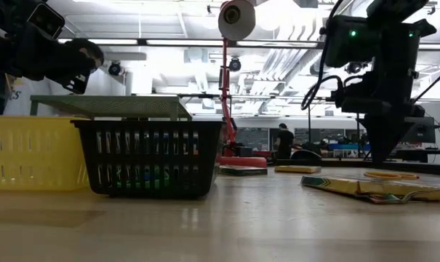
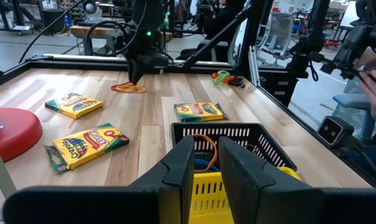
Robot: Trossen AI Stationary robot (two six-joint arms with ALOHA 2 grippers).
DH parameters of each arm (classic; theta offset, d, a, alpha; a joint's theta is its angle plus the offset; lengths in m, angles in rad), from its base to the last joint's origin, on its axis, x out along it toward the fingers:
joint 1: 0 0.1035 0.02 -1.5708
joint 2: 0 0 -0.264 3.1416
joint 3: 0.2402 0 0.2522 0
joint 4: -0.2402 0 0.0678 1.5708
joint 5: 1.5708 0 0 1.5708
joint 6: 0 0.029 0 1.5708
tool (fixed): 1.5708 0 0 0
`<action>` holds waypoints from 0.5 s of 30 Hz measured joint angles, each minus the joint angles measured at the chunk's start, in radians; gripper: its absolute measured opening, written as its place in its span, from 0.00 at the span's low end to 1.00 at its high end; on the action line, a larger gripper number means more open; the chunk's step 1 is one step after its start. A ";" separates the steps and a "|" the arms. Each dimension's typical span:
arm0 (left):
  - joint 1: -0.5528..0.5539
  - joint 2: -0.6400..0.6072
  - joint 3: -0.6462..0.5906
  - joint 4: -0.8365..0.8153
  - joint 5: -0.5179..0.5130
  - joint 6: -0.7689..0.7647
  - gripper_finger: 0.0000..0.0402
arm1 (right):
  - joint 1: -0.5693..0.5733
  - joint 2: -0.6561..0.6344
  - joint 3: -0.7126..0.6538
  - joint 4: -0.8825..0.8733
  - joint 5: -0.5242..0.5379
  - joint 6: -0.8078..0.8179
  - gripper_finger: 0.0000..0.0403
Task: Pick & Place Office Desk Supplies
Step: Put the yellow rubber band into the black bin
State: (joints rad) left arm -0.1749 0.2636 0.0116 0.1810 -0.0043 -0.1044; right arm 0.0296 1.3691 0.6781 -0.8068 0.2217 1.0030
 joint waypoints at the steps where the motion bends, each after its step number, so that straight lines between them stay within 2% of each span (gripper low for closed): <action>1: 0.000 0.000 0.000 0.000 0.000 0.000 0.18 | 0.000 0.007 0.000 0.002 0.009 0.005 0.14; 15: 0.000 0.000 0.000 0.000 0.000 0.000 0.18 | 0.000 0.086 0.000 0.015 0.041 0.025 0.14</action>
State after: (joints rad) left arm -0.1751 0.2634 0.0116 0.1814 -0.0042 -0.1045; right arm 0.0299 1.4552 0.6784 -0.7918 0.2623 1.0279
